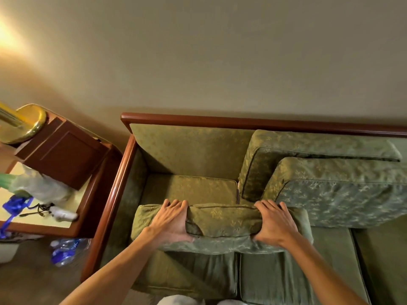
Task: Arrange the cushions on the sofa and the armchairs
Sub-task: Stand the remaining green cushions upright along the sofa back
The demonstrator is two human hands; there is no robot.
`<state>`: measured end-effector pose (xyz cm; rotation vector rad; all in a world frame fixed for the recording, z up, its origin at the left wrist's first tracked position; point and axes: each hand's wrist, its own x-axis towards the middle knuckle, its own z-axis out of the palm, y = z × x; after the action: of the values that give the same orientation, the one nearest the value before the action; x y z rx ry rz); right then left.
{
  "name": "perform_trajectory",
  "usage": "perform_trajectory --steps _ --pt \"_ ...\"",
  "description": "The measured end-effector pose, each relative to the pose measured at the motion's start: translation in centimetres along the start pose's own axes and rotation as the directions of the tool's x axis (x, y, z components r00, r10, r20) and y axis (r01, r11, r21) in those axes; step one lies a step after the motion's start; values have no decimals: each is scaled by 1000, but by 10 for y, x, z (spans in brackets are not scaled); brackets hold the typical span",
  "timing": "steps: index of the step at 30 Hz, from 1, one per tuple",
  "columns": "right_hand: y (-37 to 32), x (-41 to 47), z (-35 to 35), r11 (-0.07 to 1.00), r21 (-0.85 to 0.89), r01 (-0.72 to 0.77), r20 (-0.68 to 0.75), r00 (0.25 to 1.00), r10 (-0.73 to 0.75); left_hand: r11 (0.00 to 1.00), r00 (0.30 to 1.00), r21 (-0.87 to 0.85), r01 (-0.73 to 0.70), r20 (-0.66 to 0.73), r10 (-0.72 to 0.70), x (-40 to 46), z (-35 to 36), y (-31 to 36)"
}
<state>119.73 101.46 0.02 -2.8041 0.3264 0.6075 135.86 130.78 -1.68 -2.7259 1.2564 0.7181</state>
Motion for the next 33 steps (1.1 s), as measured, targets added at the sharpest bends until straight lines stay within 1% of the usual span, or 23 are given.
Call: perform_trajectory --steps 5,10,13,16,19,22,26,28,30,33 --pt "-47 45 -26 999 40 -5 -83 997 9 1000 999 23 -5 -37 6 17 -46 -66" --pt "-81 110 -58 998 64 -15 -164 986 25 998 996 54 15 -88 -11 55 -91 -129" --pt "-88 159 -68 997 53 -48 -120 991 54 997 998 67 38 -61 -34 93 -104 -160" --pt "-90 207 -58 993 32 -112 -57 992 114 995 996 50 86 -18 -85 134 -107 -183" --pt "-83 249 -55 982 8 -186 -91 978 186 994 995 54 98 -7 -98 171 -100 -204" --pt "-76 285 -69 987 -16 -159 -90 983 157 992 992 11 126 -22 -126 195 -103 -220" --pt "-80 317 -73 994 35 -101 -73 992 103 985 984 -60 161 -67 -165 208 -99 -236" --pt "-78 321 -70 991 81 -104 -75 991 110 985 981 -52 164 -97 -168 214 -93 -239" --pt "-73 321 -66 987 115 -108 -73 990 117 986 983 -35 164 -82 -166 222 -92 -236" --pt "-68 326 -68 988 114 -107 -48 992 113 983 982 -43 176 -66 -178 230 -96 -234"
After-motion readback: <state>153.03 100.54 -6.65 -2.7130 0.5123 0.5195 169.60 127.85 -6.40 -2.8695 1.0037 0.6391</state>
